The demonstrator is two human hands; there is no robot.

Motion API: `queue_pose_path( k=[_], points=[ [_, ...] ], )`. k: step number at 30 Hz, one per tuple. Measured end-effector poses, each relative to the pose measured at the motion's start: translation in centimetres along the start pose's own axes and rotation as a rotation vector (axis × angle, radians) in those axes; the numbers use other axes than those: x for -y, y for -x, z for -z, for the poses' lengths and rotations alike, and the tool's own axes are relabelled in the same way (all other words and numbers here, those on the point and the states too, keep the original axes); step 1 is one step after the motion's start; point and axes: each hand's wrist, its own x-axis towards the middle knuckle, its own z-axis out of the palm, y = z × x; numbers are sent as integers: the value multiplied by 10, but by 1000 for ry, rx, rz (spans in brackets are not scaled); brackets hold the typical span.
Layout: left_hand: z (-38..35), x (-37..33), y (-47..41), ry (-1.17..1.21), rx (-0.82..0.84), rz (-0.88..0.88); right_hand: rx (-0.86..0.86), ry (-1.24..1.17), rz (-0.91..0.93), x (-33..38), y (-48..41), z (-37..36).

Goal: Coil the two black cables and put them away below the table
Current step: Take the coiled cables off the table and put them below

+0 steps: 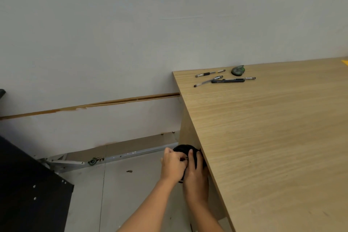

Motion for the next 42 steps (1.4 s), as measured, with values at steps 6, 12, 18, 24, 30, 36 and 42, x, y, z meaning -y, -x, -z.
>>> queue_pose_path(
  k=[6, 12, 18, 24, 30, 36, 42],
  points=[
    [12, -1, 5, 193, -53, 95, -103, -73, -75, 6, 3, -4],
    [5, 4, 17, 140, -127, 78, -96, -88, -38, 3, 9, 3],
    [8, 6, 20, 122, -114, 56, -35, -102, -55, 7, 6, 10],
    [12, 4, 24, 109, -107, 68, -36, -84, -138, 11, 11, 13],
    [17, 3, 24, 103, -130, 43, -64, -96, -167, 16, 10, 21],
    [13, 10, 30, 42, -92, 54, -18, -84, -177, 13, 10, 22],
    [9, 11, 36, 28, -76, 80, -2, -91, -192, 12, 11, 23]
  ],
)
